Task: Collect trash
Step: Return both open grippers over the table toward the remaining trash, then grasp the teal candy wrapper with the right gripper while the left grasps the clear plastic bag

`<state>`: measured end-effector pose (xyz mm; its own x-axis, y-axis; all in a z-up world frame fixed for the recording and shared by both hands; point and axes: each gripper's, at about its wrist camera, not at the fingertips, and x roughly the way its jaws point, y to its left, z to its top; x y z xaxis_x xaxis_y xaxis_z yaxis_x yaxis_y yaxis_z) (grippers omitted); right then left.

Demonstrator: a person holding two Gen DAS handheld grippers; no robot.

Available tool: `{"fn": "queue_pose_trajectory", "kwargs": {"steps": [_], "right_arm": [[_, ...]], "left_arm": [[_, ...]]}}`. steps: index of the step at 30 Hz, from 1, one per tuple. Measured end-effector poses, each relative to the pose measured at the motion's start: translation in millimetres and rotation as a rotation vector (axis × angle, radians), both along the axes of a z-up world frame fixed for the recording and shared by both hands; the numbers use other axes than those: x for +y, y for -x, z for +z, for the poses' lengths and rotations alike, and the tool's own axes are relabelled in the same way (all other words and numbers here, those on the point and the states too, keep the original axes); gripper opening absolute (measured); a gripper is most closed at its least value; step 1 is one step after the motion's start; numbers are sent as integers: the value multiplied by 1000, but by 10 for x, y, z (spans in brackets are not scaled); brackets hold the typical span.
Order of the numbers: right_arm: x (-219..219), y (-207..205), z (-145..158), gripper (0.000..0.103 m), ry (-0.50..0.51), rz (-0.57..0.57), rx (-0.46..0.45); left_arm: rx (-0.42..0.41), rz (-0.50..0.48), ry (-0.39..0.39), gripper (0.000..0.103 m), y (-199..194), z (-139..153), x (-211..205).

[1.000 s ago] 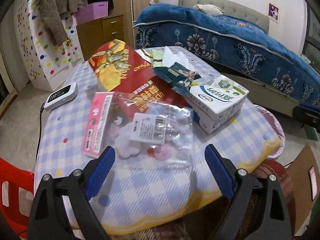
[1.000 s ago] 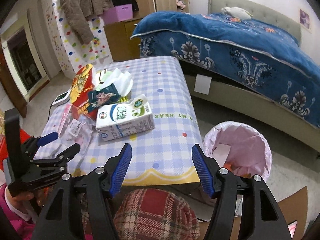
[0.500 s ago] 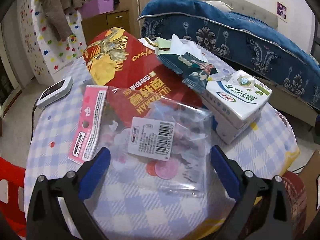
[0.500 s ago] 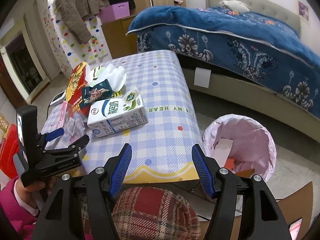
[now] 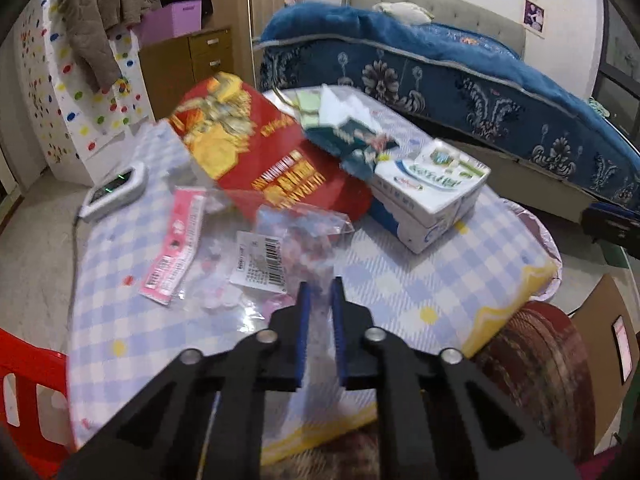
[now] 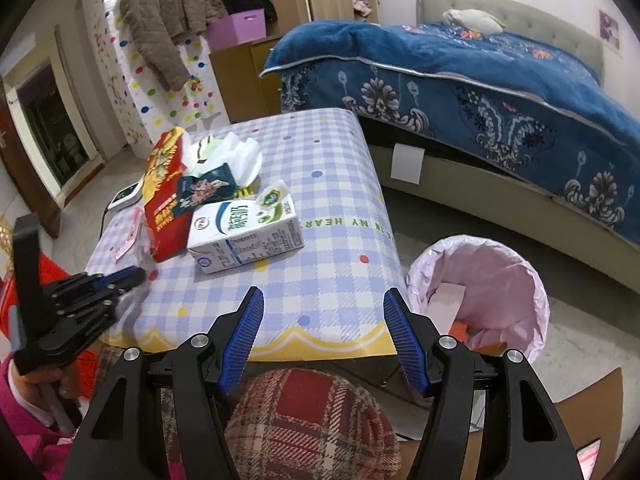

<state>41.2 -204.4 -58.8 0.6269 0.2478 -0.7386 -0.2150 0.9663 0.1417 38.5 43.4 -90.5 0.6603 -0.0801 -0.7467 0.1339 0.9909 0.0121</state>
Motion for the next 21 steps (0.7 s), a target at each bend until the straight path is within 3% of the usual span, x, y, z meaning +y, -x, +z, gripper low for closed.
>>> {"fn": "queue_pose_trajectory", "kwargs": {"steps": [9, 13, 17, 21], "right_arm": [[312, -26, 123, 63, 20, 75, -34], [516, -97, 149, 62, 40, 109, -54], [723, -204, 166, 47, 55, 148, -68], [963, -342, 176, 47, 69, 199, -86]], "left_arm": [[-174, 63, -37, 2, 277, 536, 244], [-201, 91, -40, 1, 236, 578, 323], [-201, 113, -39, 1, 160, 535, 404], [-210, 127, -31, 1, 81, 495, 469]]}}
